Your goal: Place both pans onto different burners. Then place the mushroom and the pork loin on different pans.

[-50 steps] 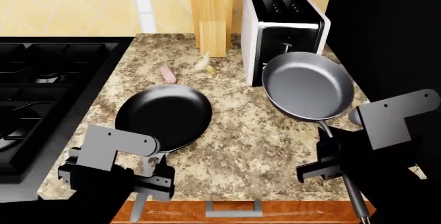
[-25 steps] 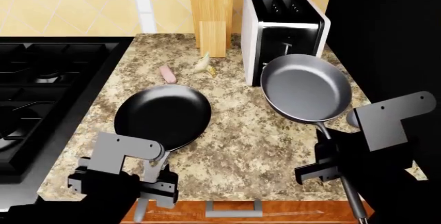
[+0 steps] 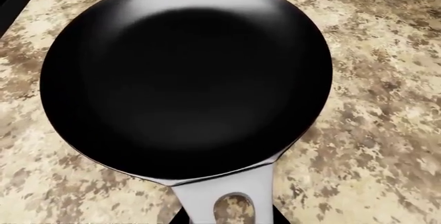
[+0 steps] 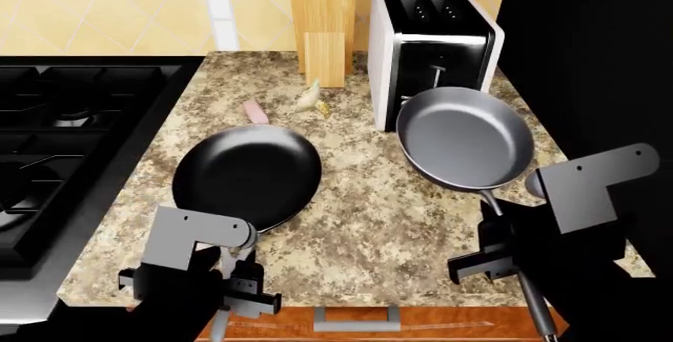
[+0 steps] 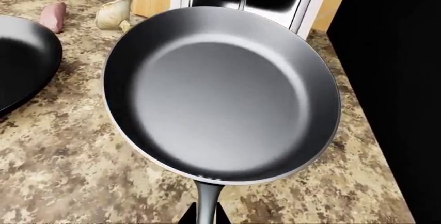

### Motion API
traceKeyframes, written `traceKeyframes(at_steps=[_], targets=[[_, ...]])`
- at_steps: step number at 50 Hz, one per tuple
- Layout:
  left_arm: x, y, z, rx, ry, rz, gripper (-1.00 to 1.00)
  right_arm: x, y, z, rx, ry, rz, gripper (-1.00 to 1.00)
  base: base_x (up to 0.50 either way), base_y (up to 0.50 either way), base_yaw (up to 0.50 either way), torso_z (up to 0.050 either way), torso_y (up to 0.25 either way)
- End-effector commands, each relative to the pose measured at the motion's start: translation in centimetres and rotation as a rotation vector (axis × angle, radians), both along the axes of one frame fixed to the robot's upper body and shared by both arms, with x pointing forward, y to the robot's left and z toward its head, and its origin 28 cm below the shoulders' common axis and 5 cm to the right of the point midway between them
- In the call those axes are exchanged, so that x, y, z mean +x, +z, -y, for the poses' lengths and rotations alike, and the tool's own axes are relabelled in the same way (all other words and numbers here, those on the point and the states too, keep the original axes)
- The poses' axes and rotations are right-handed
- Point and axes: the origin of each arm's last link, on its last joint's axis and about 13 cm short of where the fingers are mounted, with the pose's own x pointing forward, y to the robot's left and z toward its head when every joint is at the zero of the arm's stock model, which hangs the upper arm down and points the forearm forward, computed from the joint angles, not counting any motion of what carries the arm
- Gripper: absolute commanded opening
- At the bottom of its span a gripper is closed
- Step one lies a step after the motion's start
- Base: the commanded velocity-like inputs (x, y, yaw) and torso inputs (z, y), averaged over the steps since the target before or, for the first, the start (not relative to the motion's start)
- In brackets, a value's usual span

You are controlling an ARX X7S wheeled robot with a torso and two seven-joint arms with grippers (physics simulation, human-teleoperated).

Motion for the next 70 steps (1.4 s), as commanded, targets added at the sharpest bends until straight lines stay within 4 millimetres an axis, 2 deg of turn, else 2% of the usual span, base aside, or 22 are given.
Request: traceKeyframes(at_steps=[1,8,19,26,31,40,49,70], targets=[[0.0,-0.6,-0.1,0.038,0.034,-0.03,-1.0,0.4,0.6,0.2,-0.026,-0.115,0.084,-1.0,0.01,0.0,0.0,0.0,0.0],[0.0,1.2,-0.5,0.015,0.063,0.108,-1.0,0.1,0.7,0.2,-0.008,-0.108,0.101,-1.0,0.0,0.0,0.0,0.001,0.003],[-1.8,4.2,-1.1,-0.065,0.08,0.273,-1.0,-0.8,1.0,0.1,0.01,-0.09,0.169,-1.0,0.0,0.0,0.0,0.002,0.004],[-2.0,5.1,-1.3,-0.069,0.088,0.316,-1.0,-0.8,1.1,0.0,0.013,-0.088,0.169,-1.0,0.0,0.0,0.0,0.001,0.005],[-2.0,5.2,-1.4,-0.07,0.095,0.323,-1.0,-0.9,1.0,0.0,0.011,-0.084,0.165,-1.0,0.0,0.0,0.0,0.0,0.002],[-2.1,5.2,-1.6,-0.064,0.101,0.326,-1.0,-1.0,0.9,-0.1,0.004,-0.081,0.163,-1.0,-0.49,0.0,0.0,0.002,0.005],[-2.0,5.3,-1.8,-0.062,0.111,0.331,-1.0,-1.0,1.1,-0.2,0.009,-0.079,0.187,-1.0,0.0,0.0,0.0,0.001,0.002],[-1.9,5.4,-2.1,-0.059,0.127,0.338,-1.0,-1.1,1.3,-0.3,0.009,-0.074,0.197,-1.0,0.0,0.49,0.0,0.001,0.004]])
